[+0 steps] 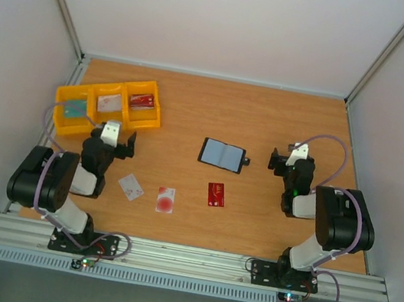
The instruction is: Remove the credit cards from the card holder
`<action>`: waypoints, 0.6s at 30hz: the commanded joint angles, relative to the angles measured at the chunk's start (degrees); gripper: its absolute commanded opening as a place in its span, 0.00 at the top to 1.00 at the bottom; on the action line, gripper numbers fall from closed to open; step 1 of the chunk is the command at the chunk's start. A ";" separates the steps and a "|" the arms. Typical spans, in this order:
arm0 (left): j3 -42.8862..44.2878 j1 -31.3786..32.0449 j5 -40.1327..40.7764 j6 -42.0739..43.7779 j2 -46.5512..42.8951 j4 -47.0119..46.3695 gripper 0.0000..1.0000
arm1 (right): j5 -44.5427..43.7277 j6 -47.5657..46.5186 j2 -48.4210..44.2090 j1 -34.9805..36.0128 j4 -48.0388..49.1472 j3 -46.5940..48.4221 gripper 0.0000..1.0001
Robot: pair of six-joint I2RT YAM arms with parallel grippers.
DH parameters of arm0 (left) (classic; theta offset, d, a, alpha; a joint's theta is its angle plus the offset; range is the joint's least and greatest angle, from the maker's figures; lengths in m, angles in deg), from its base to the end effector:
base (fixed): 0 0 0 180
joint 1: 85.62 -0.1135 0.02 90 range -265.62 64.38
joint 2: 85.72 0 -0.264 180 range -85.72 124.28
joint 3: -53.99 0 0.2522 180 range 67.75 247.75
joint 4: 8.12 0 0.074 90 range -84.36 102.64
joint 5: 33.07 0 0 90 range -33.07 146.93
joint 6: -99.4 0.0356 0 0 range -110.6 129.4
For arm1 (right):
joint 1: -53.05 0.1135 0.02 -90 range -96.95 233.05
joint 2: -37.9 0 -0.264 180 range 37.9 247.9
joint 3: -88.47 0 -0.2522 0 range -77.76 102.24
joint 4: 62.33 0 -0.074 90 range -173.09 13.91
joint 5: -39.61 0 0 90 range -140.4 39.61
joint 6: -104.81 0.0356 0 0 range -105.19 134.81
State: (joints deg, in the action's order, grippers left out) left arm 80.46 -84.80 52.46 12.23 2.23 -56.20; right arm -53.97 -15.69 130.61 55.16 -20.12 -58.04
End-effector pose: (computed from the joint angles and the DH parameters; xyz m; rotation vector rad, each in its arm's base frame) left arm 0.2374 -0.0062 0.1304 0.1130 1.8006 -0.0454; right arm 0.2662 0.0076 0.1285 -0.4876 1.8223 -0.3993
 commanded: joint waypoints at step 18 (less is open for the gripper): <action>5.49 -0.12 1.92 -1.07 1.76 0.75 0.01 | -0.29 2.09 -1.22 -0.71 -3.91 2.51 0.01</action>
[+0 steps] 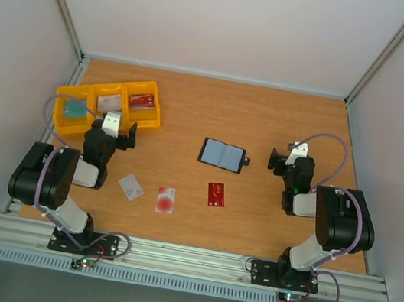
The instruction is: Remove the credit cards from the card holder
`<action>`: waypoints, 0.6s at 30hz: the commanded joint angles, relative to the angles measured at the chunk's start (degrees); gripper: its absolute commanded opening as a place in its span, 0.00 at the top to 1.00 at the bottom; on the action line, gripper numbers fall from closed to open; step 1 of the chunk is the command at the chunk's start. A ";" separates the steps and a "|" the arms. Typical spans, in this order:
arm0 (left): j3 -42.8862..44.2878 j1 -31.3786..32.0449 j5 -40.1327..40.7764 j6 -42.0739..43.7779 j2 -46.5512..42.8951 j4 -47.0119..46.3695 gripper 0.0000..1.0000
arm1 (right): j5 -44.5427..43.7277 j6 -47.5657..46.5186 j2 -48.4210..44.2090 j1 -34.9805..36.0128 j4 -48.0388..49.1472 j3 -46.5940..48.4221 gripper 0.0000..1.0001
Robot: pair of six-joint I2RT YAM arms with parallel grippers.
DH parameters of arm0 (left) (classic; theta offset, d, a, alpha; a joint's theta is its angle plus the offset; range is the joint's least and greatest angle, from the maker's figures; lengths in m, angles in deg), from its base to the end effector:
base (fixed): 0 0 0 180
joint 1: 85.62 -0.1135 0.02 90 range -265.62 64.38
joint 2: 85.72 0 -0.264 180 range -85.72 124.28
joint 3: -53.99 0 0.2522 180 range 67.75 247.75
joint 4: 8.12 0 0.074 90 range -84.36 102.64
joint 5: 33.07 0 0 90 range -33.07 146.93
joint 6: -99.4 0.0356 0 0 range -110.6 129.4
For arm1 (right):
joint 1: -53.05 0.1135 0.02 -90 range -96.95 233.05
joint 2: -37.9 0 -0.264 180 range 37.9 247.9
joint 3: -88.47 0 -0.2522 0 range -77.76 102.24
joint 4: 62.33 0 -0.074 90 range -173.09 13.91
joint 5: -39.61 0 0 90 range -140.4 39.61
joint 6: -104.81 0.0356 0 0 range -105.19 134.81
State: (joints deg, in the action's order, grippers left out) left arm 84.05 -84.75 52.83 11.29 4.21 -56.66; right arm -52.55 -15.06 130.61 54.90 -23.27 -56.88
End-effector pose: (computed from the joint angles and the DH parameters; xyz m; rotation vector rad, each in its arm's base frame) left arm 0.2536 -0.0064 0.1379 0.0944 1.7658 -0.0504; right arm 0.2694 0.0074 0.1275 -0.4996 1.8529 -0.3665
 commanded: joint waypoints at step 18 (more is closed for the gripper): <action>3.63 -0.16 0.23 0.23 -0.51 4.56 0.01 | -4.59 2.60 -1.19 -0.45 -1.91 2.06 0.02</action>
State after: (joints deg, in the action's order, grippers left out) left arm 86.01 -84.75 53.27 11.14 4.21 -51.00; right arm -56.18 -13.24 130.61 54.88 -25.65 -55.83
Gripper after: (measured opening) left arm 0.994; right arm 0.985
